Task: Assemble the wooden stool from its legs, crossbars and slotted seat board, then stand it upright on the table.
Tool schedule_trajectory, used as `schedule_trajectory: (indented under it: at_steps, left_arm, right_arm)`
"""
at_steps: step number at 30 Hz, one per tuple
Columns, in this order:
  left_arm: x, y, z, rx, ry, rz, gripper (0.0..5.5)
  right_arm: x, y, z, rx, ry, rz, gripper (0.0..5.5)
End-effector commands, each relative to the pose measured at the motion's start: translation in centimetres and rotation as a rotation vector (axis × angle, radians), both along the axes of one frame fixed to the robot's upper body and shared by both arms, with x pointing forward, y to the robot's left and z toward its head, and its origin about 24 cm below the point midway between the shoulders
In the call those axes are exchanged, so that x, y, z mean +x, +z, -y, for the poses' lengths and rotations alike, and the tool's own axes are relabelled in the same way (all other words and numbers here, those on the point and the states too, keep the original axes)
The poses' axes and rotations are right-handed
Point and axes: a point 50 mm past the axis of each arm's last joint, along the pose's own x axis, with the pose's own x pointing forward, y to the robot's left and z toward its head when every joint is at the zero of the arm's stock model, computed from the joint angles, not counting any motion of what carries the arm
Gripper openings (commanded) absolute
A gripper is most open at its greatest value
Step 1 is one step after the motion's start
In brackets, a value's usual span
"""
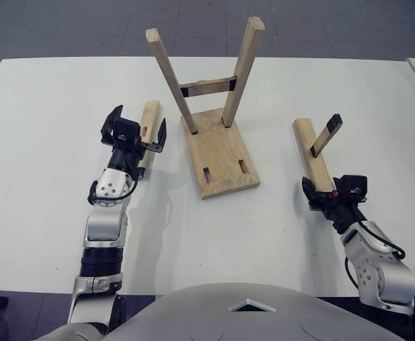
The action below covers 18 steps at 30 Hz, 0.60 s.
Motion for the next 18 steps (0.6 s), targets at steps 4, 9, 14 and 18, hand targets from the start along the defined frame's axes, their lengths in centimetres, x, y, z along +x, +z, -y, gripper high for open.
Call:
schedule_trajectory:
  at_steps: [4,9,14,18]
  left_arm:
    - [-0.1,0.1,-0.6,-0.015,0.018,-0.004,5.40]
    - [-1.3,0.5,-2.8,-0.140,0.076,-0.008,5.40]
    - [-2.7,-0.1,-5.6,-0.404,0.024,-0.125,5.40]
    - [-3.5,1.4,-4.9,-0.736,-0.198,-0.209,5.40]
  right_arm:
    - [-0.4,-1.5,-0.4,-0.074,-0.010,-0.041,3.05]
    - [-0.3,-1.4,-0.4,-0.123,-0.030,-0.024,2.35]
    - [1.6,1.7,0.1,-0.062,-0.046,0.130,2.06]
    - [2.9,5.7,-0.4,0.105,0.046,0.333,2.06]
